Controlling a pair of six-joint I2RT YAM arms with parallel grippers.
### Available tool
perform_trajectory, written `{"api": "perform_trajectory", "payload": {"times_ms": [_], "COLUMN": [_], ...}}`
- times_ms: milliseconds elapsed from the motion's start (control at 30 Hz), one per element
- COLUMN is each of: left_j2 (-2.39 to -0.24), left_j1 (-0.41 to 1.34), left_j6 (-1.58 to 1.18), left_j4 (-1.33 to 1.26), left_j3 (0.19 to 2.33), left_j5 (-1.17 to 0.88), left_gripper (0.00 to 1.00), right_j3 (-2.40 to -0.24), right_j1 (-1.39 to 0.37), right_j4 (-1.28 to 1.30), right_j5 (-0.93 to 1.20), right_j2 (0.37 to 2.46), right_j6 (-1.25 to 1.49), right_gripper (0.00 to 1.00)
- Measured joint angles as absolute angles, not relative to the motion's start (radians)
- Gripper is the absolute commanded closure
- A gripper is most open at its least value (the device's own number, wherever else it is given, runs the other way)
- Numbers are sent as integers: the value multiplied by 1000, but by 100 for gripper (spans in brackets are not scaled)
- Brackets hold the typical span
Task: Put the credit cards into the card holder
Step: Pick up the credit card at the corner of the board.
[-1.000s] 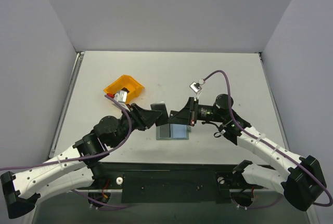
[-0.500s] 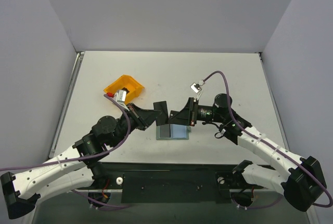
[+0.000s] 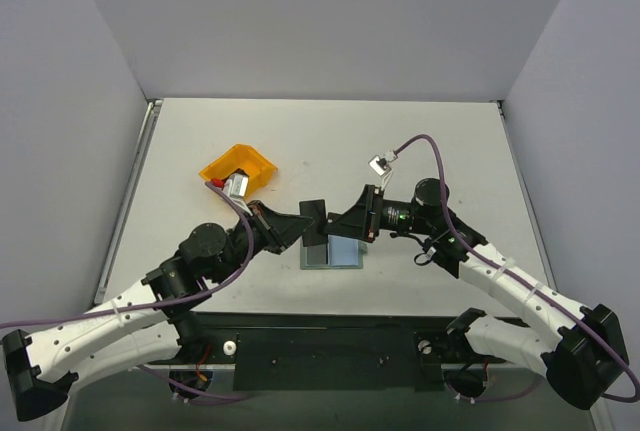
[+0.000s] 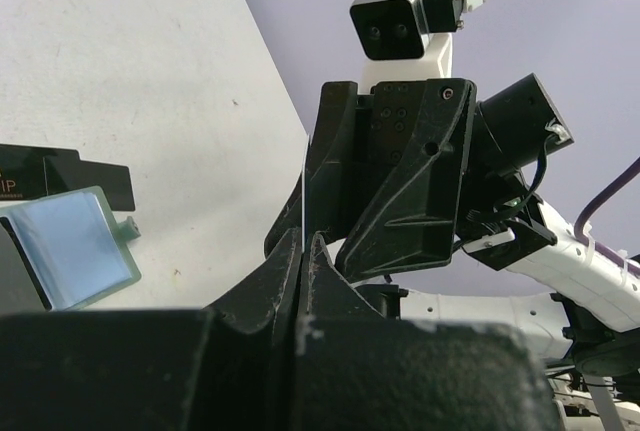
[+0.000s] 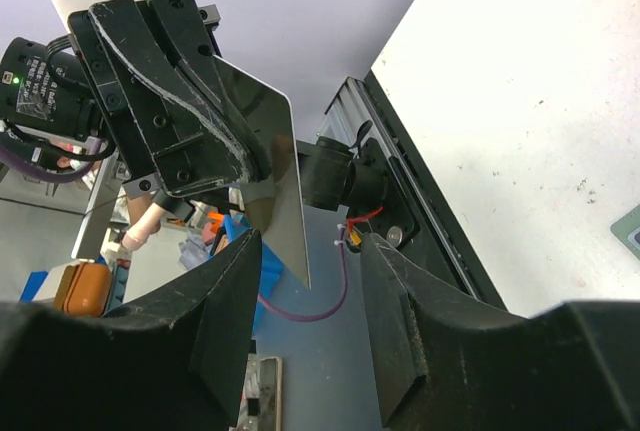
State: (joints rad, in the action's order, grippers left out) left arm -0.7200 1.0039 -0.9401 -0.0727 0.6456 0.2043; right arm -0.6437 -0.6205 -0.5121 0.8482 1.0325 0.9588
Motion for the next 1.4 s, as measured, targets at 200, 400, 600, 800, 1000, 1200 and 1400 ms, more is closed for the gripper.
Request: {"api": "perform_trajectory", "payload": {"times_ms": [200, 400, 600, 800, 1000, 1200, 1400], "left_j2": [-748, -774, -780, -796, -797, -811, -807], "left_j1": [1000, 999, 997, 990, 976, 947, 870], "left_j6": [-945, -953, -958, -962, -965, -960, -955], "left_j4": [-95, -108, -129, -154, -161, -149, -84], "left_j3": [640, 638, 635, 635, 635, 634, 635], "left_j5": [176, 154, 144, 137, 131, 119, 110], "left_gripper": [100, 100, 100, 100, 82, 45, 40], "right_j3": [-651, -651, -651, -651, -651, -676, -750], "right_j1": [-612, -602, -602, -594, -588, -590, -575], "right_j4": [-516, -520, -539, -553, -564, -484, -194], "right_j5": [843, 842, 842, 843, 842, 818, 640], "right_j2": [1032, 1032, 1032, 1037, 1039, 1026, 974], "right_j6": [956, 956, 964, 975, 978, 931, 796], "right_gripper": [66, 71, 76, 92, 100, 100, 100]}}
